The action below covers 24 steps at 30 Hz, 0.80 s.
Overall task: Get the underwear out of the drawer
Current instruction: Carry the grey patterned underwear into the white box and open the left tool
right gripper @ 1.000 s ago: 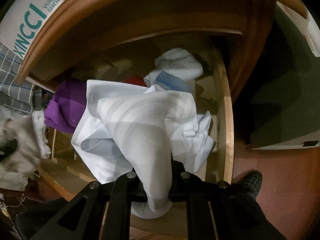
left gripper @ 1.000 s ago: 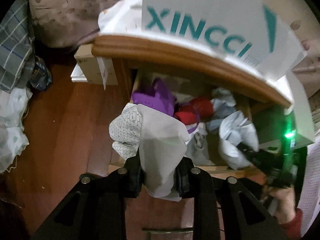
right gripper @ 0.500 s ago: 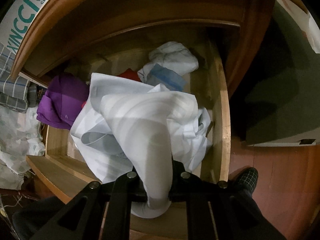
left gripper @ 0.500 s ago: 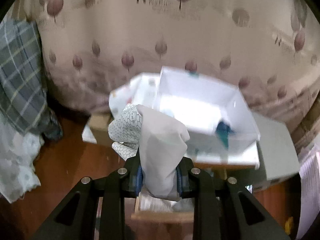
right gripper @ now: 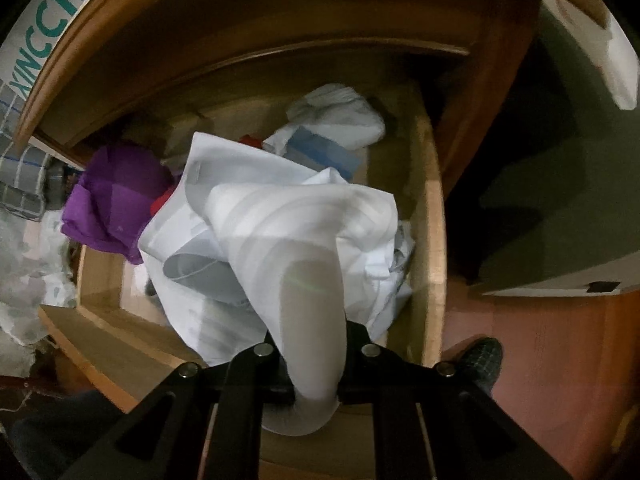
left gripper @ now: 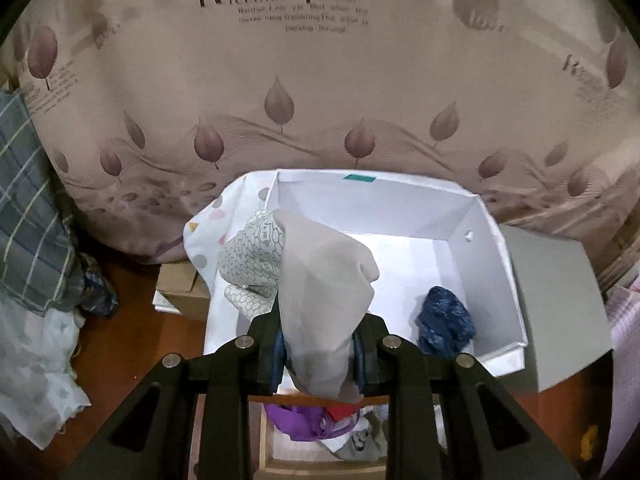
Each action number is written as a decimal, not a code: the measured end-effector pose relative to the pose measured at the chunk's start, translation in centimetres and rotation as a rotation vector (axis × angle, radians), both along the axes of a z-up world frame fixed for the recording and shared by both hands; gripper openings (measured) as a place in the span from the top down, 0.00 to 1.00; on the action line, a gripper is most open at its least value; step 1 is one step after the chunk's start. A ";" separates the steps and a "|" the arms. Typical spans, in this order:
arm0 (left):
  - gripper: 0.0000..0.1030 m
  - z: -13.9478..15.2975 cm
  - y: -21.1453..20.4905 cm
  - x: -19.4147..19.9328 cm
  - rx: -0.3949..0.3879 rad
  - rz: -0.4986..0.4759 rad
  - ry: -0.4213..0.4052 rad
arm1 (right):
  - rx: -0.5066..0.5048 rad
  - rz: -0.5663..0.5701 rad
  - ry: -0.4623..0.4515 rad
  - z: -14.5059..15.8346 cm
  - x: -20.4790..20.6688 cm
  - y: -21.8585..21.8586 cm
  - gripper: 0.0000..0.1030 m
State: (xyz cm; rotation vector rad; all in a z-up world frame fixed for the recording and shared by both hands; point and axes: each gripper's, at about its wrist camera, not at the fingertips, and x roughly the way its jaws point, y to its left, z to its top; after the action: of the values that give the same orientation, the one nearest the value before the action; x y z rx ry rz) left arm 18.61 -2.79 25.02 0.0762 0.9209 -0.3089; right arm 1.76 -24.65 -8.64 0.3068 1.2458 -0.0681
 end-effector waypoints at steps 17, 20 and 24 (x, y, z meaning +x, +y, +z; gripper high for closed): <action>0.76 -6.4 -3.6 6.2 0.128 0.020 0.102 | 0.019 -0.038 0.012 -0.2 0.0 -1.4 0.89; 0.73 -7.1 -3.8 6.5 0.140 0.028 0.116 | 0.021 -0.037 0.013 -0.1 0.0 -1.5 0.89; 0.63 -7.2 -3.5 6.6 0.117 0.054 0.117 | 0.025 -0.038 0.016 -0.2 0.1 -1.5 0.89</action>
State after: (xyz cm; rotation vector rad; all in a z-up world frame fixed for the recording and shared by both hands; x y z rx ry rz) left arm 25.18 -6.27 17.85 0.1420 1.0552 -0.2111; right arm 1.82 -26.19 -8.84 0.3519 1.2578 -0.0879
